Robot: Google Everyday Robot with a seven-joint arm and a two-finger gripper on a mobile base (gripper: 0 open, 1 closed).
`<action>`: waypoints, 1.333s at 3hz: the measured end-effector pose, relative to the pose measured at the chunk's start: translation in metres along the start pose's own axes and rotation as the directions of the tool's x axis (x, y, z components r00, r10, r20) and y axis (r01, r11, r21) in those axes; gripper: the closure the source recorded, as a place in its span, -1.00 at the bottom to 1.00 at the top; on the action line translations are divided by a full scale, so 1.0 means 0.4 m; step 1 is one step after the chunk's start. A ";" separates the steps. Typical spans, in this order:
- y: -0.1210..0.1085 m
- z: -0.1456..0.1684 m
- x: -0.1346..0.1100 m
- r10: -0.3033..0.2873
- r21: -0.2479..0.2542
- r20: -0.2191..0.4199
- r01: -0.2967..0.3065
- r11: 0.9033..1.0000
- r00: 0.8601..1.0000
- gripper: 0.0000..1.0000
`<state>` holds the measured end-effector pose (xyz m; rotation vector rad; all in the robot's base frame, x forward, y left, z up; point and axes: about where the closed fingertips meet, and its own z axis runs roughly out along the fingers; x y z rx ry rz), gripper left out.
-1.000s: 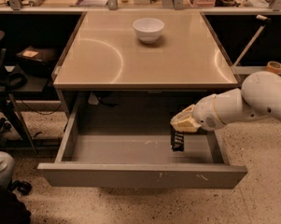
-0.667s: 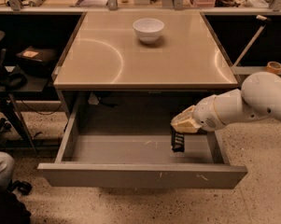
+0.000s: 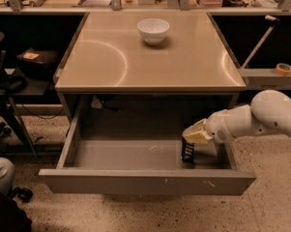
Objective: Place rxbar chocolate into top drawer
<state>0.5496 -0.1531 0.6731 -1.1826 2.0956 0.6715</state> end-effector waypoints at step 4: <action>0.000 0.000 0.000 0.000 0.000 0.000 0.000 1.000 1.000 -0.77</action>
Offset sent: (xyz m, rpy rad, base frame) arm 0.0000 0.0000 0.0000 0.0000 0.0000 0.0000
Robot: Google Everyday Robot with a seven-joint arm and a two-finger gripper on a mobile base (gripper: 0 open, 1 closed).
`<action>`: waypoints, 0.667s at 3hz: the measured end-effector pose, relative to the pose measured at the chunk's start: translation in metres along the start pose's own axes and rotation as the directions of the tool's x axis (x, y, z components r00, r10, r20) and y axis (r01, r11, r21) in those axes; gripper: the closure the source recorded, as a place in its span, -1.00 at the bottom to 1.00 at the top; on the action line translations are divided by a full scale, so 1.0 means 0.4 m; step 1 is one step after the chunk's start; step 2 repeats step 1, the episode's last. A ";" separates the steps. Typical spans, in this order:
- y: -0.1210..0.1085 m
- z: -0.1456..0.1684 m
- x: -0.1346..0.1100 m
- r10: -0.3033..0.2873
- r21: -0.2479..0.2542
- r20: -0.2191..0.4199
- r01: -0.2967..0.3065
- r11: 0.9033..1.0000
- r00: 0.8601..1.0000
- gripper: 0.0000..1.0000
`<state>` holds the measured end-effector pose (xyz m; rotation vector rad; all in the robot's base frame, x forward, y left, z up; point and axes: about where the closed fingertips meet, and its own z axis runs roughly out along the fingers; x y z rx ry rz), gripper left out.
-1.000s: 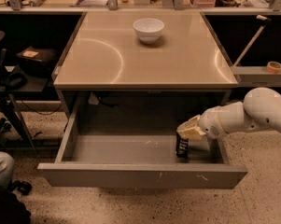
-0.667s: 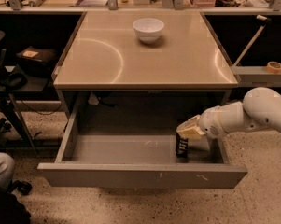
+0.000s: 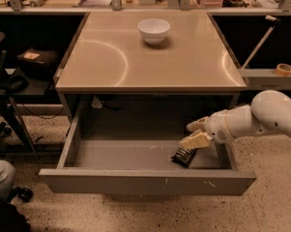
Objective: Place rxbar chocolate into top drawer
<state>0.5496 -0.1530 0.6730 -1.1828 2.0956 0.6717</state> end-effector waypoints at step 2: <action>0.000 0.000 0.000 0.000 0.000 0.000 0.000 1.000 1.000 -1.00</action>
Offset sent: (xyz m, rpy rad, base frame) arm 0.0000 0.0000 0.0000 0.0000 0.0000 0.0000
